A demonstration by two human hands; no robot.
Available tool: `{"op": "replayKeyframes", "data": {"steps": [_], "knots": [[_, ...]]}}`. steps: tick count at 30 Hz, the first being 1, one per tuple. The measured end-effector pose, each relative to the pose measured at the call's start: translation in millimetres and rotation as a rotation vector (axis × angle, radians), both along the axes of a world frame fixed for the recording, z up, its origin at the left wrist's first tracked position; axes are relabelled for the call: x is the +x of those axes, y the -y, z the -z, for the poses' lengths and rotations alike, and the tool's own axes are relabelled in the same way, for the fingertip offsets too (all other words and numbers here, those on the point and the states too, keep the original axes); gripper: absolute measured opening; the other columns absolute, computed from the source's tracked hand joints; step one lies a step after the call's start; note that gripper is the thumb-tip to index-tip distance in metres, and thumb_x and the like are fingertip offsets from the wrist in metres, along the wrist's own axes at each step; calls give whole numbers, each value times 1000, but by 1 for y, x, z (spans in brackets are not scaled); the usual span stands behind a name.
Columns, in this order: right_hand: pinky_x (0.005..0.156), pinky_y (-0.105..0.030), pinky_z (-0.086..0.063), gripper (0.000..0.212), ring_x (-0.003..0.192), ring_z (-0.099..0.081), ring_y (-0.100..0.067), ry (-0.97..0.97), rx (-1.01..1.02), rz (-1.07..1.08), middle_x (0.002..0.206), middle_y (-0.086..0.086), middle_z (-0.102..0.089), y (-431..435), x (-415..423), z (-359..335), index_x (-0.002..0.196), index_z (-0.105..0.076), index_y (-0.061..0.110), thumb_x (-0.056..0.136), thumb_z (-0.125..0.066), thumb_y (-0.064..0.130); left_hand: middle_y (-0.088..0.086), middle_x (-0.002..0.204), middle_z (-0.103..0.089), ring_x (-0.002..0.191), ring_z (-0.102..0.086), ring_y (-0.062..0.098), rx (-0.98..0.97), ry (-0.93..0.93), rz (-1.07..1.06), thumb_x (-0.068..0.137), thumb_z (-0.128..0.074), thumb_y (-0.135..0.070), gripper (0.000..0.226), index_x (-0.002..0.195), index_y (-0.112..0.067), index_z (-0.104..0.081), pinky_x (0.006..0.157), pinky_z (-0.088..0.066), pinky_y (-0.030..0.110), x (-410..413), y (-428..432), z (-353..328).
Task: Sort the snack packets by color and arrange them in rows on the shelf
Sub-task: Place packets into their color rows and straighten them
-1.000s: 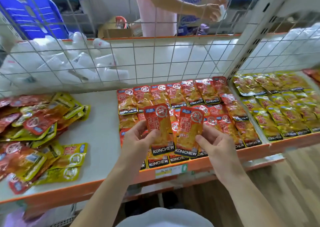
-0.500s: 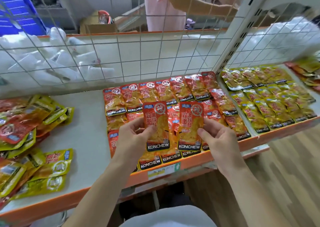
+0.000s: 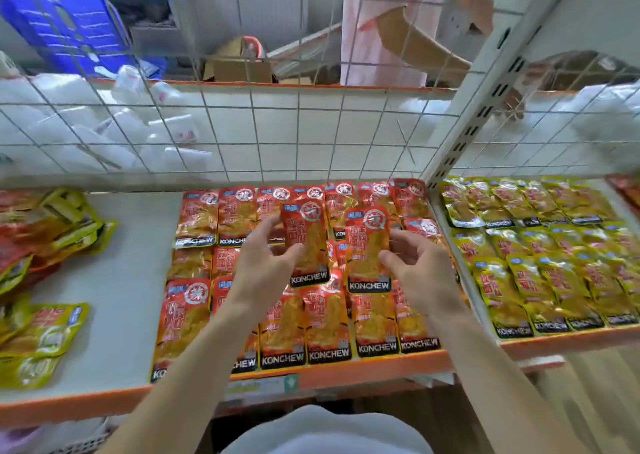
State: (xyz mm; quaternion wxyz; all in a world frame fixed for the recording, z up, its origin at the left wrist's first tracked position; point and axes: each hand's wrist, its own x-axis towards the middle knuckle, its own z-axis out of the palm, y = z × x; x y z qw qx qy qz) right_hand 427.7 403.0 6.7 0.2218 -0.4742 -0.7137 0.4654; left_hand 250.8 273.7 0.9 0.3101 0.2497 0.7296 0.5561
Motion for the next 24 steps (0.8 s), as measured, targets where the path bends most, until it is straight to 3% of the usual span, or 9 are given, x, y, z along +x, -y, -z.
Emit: {"op": "replayKeyframes", "data": {"steps": [3,5,10,12,15,17,20,24], "knots": [[77,-8,-51,41,93,-65,2,55,47,-74,100,13,-69,-21,-11,5,132,-62,16,92,-70,12,-10,100,-69,85,-68,7,-43,-119,-25,93,-69,-11,32,119,-26,-57,70,-55,15,-3,-16,-1],[78,-7,-47,47,97,-64,-4,99,76,-118,105,10,-67,-34,-20,7,138,-57,18,93,-69,14,-12,97,-65,81,-64,4,-50,-172,-24,95,-67,-9,34,117,-30,-52,61,-49,7,-5,-28,-2],[88,-25,-55,55,96,-65,-11,135,164,-173,105,7,-65,-57,-45,5,144,-50,18,93,-68,10,-17,97,-62,87,-59,-3,-73,-328,-32,93,-69,-11,37,129,-14,-59,77,-50,14,-14,-53,2],[87,-27,-55,58,94,-65,-13,145,208,-188,104,4,-65,-64,-53,6,146,-47,18,93,-67,10,-14,100,-62,92,-62,5,-82,-377,-23,92,-70,-10,47,137,-8,-55,84,-49,13,-18,-59,4],[73,-4,-45,61,87,-59,-10,187,288,-222,96,5,-60,-67,-57,8,147,-46,15,91,-69,7,-13,95,-60,84,-61,6,-135,-457,-25,91,-72,-8,58,143,-7,-48,73,-44,4,-23,-64,12],[76,-4,-41,61,86,-56,-9,223,366,-273,94,6,-58,-66,-56,10,145,-49,16,89,-71,4,-5,95,-60,88,-60,15,-203,-527,-28,90,-74,-11,64,146,-11,-45,78,-44,12,-28,-67,21],[92,-20,-45,50,98,-61,-18,235,427,-328,104,-4,-64,-65,-56,19,136,-60,16,89,-70,2,10,120,-59,118,-50,28,-375,-649,-5,90,-73,-25,63,147,-15,-47,101,-45,41,-33,-68,33],[97,-26,-46,39,107,-60,-26,258,442,-325,111,-11,-64,-66,-62,32,129,-66,13,91,-67,2,6,150,-39,140,-29,28,-478,-720,143,93,-65,-39,57,146,-29,-47,116,-30,48,-32,-65,33]]}}
